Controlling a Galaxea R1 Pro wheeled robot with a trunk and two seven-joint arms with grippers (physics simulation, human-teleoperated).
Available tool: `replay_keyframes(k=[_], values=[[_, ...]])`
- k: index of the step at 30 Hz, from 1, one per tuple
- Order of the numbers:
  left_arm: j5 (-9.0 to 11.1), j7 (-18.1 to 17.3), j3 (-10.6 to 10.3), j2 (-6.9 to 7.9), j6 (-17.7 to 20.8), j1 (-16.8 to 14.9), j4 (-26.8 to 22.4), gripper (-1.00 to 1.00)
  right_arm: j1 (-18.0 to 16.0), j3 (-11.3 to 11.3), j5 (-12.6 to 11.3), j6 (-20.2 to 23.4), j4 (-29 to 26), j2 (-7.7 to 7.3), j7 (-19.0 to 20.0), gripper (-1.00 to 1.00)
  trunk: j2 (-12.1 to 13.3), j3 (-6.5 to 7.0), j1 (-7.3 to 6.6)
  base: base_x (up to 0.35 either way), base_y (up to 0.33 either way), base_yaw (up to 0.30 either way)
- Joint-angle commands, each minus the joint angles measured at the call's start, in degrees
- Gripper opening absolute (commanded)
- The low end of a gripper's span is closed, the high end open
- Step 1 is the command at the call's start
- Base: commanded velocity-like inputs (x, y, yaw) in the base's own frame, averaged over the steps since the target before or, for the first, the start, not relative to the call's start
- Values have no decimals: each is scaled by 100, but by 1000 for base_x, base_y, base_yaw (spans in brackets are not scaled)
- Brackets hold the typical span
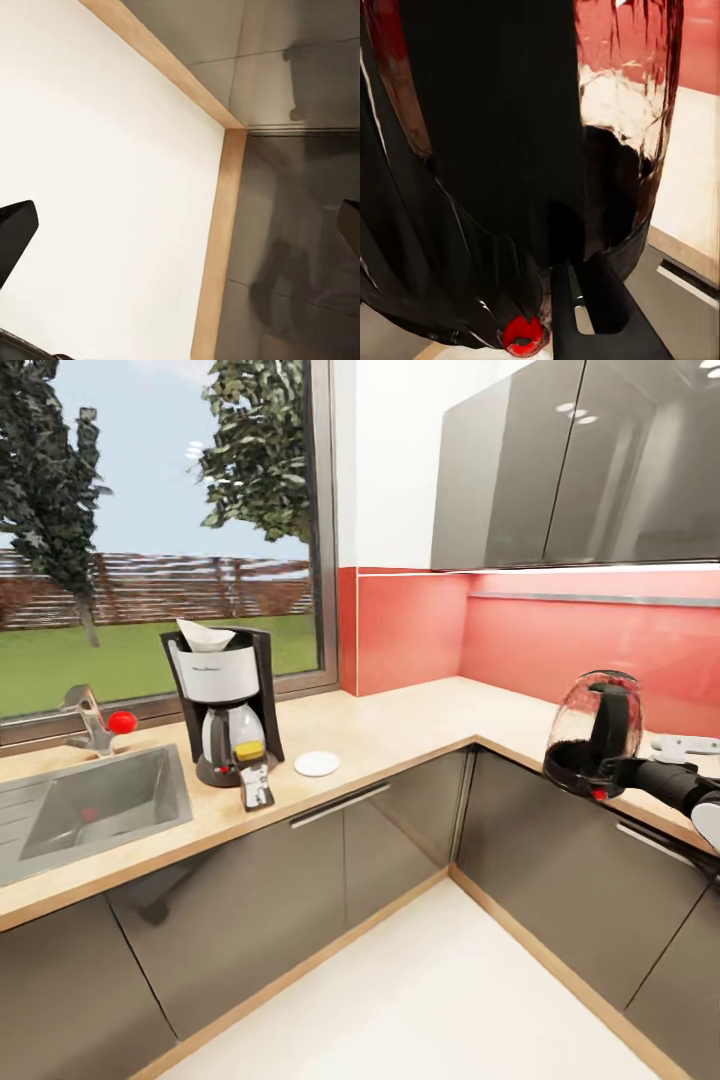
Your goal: Set up a coffee station on the kitchen countertop: keep the coffee maker on the countertop, move the bottle of coffee from the kitchen shelf to the counter next to the coffee maker, place a paper coffee filter on top of the coffee maker, put the saucer next to the coffee maker with the coffee cup on the saucer, and place the electric kettle next to the coffee maker.
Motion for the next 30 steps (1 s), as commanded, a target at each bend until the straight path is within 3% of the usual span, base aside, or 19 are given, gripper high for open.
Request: replay_keyframes(k=[1, 30], values=[[57, -16, -48, 0, 25, 2, -9, 100, -8, 14, -48, 0, -7, -6, -58, -100, -3, -5, 1, 87, -283, 137], [57, -16, -47, 0, 26, 2, -9, 100, -8, 14, -48, -3, -7, -6, -58, -100, -3, -5, 1, 5, -39, 244]])
